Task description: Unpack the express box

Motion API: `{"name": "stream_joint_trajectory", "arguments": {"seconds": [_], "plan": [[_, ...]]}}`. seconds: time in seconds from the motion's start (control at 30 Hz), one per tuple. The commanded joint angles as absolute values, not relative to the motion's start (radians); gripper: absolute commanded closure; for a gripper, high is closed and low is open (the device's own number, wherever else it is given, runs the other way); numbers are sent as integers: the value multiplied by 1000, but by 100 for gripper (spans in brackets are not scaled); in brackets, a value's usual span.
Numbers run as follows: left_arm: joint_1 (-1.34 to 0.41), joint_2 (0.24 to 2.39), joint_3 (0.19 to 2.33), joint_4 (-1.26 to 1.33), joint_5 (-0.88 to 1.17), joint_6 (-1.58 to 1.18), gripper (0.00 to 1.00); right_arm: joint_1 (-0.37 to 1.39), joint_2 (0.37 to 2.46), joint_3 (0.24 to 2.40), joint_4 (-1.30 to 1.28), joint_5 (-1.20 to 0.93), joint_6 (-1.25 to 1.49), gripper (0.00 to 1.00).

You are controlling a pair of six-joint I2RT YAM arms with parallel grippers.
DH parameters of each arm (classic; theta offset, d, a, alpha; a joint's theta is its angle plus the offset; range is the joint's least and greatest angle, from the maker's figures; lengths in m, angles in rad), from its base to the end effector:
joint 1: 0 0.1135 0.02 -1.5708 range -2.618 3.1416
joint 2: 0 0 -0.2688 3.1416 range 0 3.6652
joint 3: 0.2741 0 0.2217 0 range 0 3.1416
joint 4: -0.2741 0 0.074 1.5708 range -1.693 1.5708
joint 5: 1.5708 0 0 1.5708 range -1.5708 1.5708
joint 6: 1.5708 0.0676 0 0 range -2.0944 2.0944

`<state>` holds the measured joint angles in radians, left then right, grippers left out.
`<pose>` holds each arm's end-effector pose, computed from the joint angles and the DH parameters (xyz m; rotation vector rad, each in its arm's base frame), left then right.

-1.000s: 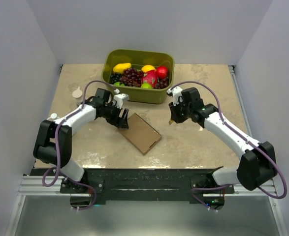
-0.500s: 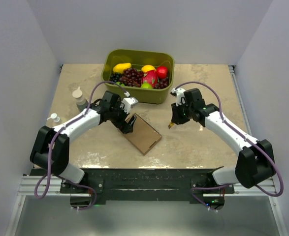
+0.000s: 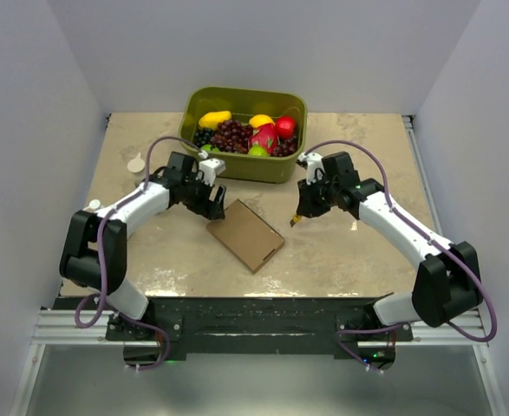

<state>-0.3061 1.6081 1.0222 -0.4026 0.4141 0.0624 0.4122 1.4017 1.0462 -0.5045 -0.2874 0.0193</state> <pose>0.2929 -0.1211 0.2006 0.6240 2.4735 -0.6236 0.2546 0.1323 0.2552 -0.6081 2.3807 0.5417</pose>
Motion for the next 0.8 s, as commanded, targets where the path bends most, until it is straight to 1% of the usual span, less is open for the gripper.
{"name": "stream_joint_trajectory", "arguments": {"seconds": [0.0,0.1,0.17,0.3,0.67,0.77], "plan": [[-258,1646,1103,-379,483,95,25,413,1388,1083,-476,-316,8,100],[-258,1680,1121,-384,524,127,32,413,1393,1086,-472,-314,11,100],[-258,1696,1126,-382,564,147,35,413,1396,1086,-469,-313,11,100],[-259,1736,1129,-385,581,175,43,414,1399,1088,-466,-301,11,100],[-259,1793,1127,-361,571,186,63,414,1408,1085,-463,-299,9,100],[-259,1804,1137,-353,565,181,72,413,1411,1086,-460,-299,9,100]]}}
